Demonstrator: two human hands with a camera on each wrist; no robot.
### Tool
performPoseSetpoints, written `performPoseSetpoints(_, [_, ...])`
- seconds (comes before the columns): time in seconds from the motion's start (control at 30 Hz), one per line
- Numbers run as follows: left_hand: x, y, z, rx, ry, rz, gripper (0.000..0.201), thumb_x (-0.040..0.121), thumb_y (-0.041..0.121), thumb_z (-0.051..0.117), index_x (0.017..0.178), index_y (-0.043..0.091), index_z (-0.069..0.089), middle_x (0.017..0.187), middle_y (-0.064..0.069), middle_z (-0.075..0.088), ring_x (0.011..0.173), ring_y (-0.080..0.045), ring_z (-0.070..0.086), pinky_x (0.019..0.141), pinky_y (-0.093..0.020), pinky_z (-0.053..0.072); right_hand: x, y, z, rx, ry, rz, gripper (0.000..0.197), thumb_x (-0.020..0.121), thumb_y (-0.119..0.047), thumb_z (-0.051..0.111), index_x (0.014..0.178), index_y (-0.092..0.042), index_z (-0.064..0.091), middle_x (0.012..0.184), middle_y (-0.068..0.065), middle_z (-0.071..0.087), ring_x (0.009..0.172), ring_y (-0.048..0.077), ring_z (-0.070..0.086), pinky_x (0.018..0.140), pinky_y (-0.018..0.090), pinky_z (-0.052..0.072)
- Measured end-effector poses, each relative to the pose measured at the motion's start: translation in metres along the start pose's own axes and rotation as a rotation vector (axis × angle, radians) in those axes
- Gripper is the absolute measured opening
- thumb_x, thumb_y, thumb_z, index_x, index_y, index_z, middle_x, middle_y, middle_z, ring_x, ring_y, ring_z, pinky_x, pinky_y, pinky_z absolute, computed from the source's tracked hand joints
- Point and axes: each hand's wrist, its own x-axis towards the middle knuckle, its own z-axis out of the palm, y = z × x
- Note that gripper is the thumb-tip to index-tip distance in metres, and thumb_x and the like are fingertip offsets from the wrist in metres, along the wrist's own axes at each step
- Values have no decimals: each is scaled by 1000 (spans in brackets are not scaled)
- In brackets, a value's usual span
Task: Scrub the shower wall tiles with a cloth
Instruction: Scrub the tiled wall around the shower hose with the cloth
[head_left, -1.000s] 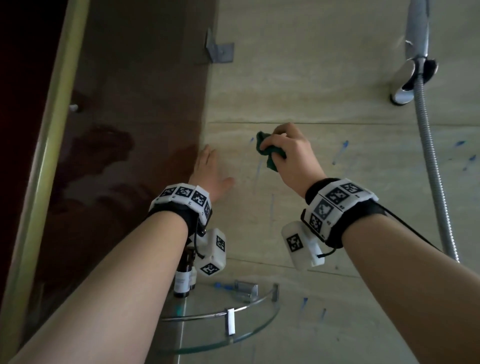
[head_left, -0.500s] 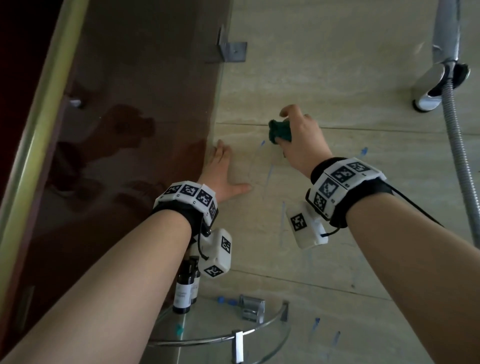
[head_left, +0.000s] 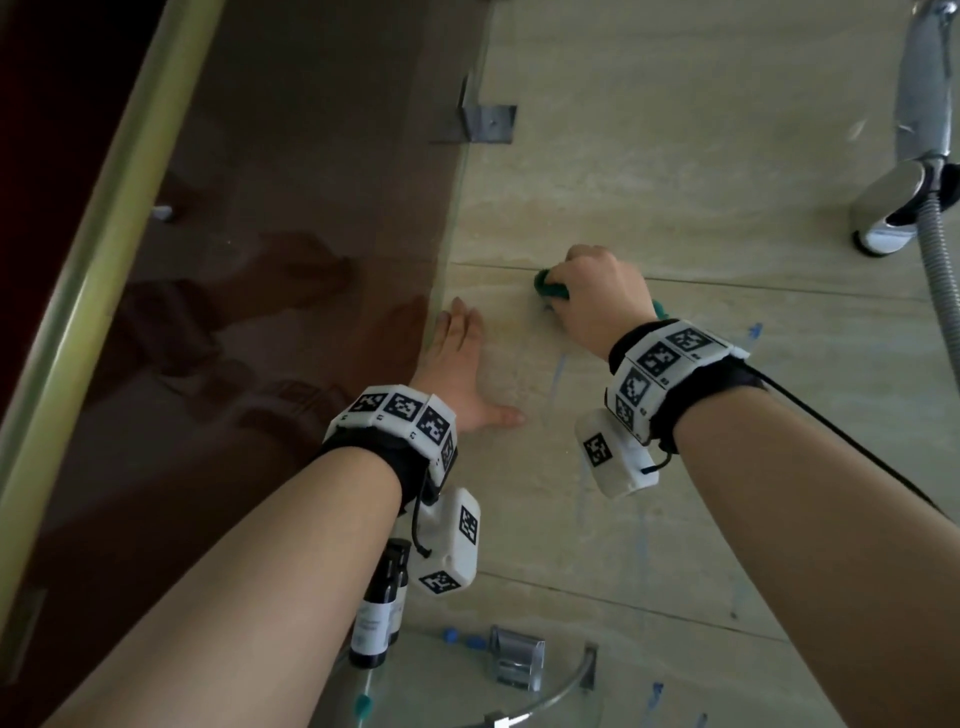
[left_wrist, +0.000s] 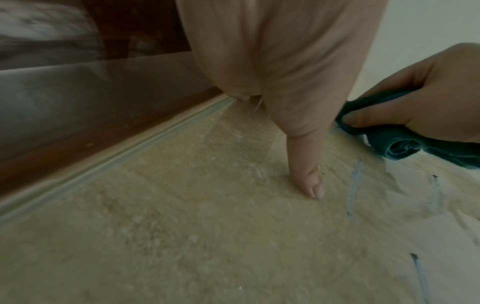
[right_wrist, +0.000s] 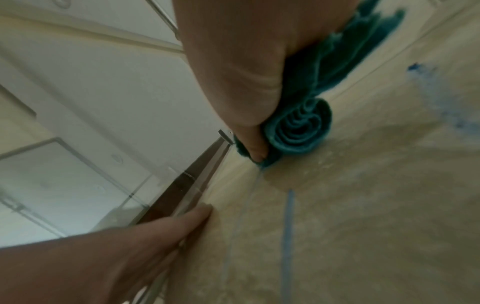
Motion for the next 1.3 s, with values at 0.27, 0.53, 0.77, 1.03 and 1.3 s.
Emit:
performPoseSetpoints(0.27, [-3,1,-2,-15,-6,-3,130,72,57,74,150,9,-17,157,-7,-27,145,-23,-20,118,-34,-2,-5,-4,-8,-158,-255,-291,22,97,-18,49,113,-12,63,116,6,46,93,23,41,77,31,32])
performPoseSetpoints(0.53, [-5,2,-2,-16,1,-2,129,72,57,74,150,8,-16,157,-7,-26,146,-23,-20,117,-33,-2,-13,-6,-9,-330,-216,-231,36,96,-7,42,129,-14,56,137,8,32,112,30,37,87,35,34])
performPoseSetpoints(0.77, [-6,2,-2,-29,8,-8,129,71,57,75,151,8,-14,157,-7,-26,146,-22,-19,117,-32,-3,-16,8,-14,-479,-129,-153,47,97,-10,38,141,-23,41,150,11,19,126,36,29,99,43,31])
performPoseSetpoints(1.03, [-6,2,0,-42,17,-6,128,71,54,76,151,9,-13,157,-6,-25,146,-21,-19,118,-32,-2,-20,1,-3,-453,-105,-249,45,97,-12,39,139,-27,45,143,9,25,120,33,33,94,39,32])
performPoseSetpoints(1.3, [0,0,4,-14,13,-25,132,69,58,75,150,8,-15,156,-13,-26,145,-25,-20,118,-36,-1,1,-20,0,-392,-144,-193,46,100,-14,32,145,-23,37,148,13,19,126,37,30,99,42,30])
